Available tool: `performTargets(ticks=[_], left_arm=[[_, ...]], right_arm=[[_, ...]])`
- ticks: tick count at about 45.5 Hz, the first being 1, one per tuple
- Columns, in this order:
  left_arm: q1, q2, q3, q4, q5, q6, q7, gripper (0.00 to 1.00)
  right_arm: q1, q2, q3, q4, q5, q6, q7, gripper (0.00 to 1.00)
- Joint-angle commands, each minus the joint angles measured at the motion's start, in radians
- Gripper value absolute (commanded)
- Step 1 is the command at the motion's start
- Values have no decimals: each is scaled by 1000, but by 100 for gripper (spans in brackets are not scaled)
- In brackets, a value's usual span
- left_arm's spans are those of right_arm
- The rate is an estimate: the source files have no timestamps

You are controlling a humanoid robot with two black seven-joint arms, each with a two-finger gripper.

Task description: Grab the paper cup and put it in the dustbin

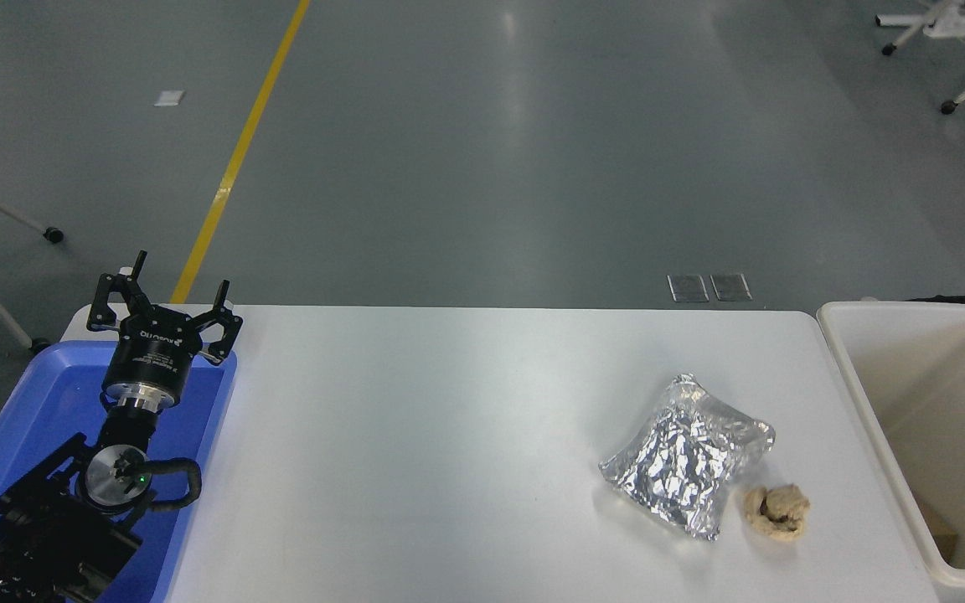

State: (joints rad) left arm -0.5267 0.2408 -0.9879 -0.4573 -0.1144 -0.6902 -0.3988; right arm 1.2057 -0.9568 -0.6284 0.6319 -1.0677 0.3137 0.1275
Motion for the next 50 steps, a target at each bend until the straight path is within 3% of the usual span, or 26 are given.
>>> performTargets(ticks=[1,21,23,25,26,40,50], left_arm=[[-1,0,0,0,-1,0,0,100],[-3,0,0,0,1,0,0,100],[-3,0,0,0,1,0,0,100],[-3,0,0,-1,1,0,0,100],[-3,0,0,0,1,0,0,100],[-4,0,0,-1,1,-2,1,100],[-4,0,0,0,1,-2,3,100]], right_arm=[[-300,127,88,-242,93,-127,4,0],[-482,357,227,-347,164,-231,-40,0],[-485,366,225,-356,173,-232,-40,27],[-486,372,223,-363,183,-234,-40,89],[-486,374,222,-363,189,-232,-40,100],[-428,331,168,-293,209,-219,-31,100],[-30,150,-91,60,218,-76,-25,100]])
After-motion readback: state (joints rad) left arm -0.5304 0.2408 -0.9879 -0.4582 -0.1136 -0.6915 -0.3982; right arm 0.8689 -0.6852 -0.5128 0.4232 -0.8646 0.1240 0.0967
